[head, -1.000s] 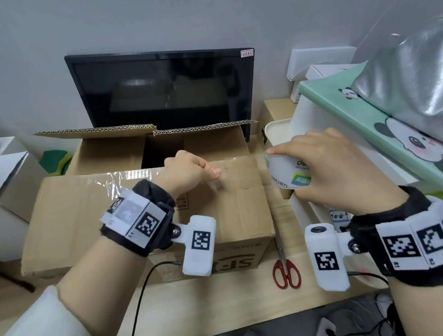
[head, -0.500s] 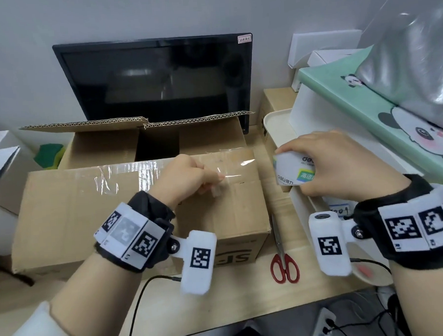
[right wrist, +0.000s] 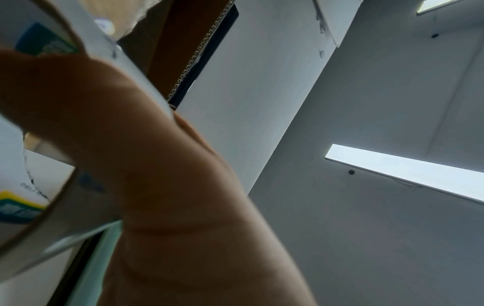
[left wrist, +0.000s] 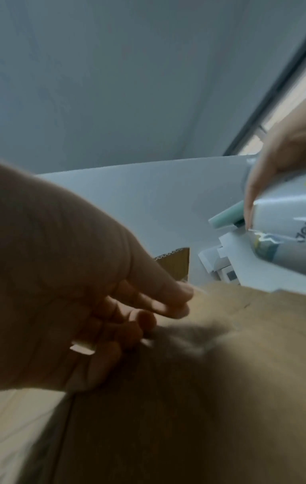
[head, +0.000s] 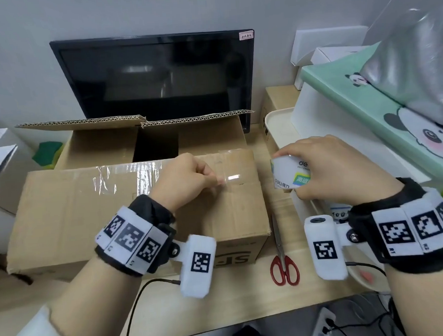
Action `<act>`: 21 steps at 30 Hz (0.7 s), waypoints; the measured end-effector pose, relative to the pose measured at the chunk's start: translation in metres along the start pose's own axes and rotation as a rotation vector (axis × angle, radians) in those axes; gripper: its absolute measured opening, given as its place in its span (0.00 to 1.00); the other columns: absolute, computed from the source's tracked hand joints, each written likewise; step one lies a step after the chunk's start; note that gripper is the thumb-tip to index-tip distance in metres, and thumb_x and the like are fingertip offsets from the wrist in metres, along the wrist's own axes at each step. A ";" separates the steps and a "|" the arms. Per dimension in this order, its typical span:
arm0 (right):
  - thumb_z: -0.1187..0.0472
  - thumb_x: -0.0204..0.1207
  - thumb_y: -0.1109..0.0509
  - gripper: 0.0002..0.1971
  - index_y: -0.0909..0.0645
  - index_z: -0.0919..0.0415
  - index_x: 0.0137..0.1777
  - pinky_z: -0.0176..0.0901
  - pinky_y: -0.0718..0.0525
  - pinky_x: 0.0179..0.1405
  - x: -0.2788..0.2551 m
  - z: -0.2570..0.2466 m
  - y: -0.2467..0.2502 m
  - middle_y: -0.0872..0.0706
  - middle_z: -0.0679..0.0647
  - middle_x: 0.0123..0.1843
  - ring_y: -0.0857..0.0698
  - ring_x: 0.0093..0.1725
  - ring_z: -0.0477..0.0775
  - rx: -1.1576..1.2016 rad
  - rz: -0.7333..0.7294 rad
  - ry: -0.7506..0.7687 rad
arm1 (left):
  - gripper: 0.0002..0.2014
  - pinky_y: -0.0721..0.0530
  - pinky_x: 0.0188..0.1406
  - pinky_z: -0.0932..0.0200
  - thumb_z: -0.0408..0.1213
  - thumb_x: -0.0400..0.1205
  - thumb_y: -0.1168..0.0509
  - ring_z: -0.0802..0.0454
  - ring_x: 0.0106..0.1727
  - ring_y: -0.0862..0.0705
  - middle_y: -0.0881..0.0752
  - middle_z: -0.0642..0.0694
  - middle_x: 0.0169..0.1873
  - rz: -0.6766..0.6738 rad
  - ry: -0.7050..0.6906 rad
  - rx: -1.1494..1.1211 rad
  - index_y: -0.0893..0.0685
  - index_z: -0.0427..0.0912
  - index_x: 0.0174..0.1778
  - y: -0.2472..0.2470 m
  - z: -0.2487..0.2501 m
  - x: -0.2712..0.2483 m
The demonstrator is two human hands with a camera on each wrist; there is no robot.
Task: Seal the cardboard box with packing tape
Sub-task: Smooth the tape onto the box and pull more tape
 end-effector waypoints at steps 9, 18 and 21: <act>0.60 0.56 0.24 0.31 0.21 0.46 0.62 0.41 0.28 0.44 0.001 0.003 -0.001 0.15 0.48 0.52 0.20 0.50 0.53 0.054 -0.023 -0.039 | 0.09 0.19 0.34 0.66 0.36 0.78 0.31 0.60 0.26 0.16 0.13 0.50 0.23 -0.188 0.066 -0.217 0.18 0.39 0.32 0.007 0.003 0.000; 0.58 0.59 0.26 0.28 0.23 0.45 0.63 0.40 0.32 0.44 0.006 0.004 -0.010 0.16 0.48 0.54 0.20 0.53 0.55 -0.027 -0.076 -0.059 | 0.11 0.16 0.37 0.60 0.42 0.75 0.28 0.54 0.30 0.15 0.09 0.45 0.32 -0.049 0.095 0.112 0.13 0.41 0.29 -0.013 0.005 0.004; 0.59 0.60 0.27 0.27 0.22 0.47 0.62 0.41 0.32 0.45 0.009 0.000 -0.012 0.16 0.49 0.54 0.20 0.54 0.55 -0.069 -0.082 -0.031 | 0.13 0.14 0.38 0.58 0.43 0.75 0.30 0.51 0.36 0.12 0.10 0.46 0.28 0.001 0.081 0.277 0.14 0.44 0.25 -0.018 0.008 0.004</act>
Point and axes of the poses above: each hand's wrist, its own x-axis towards the middle knuckle, its own y-axis out of the back of the hand, z = x × y, the point moved 1 cm from there along x, towards the middle knuckle
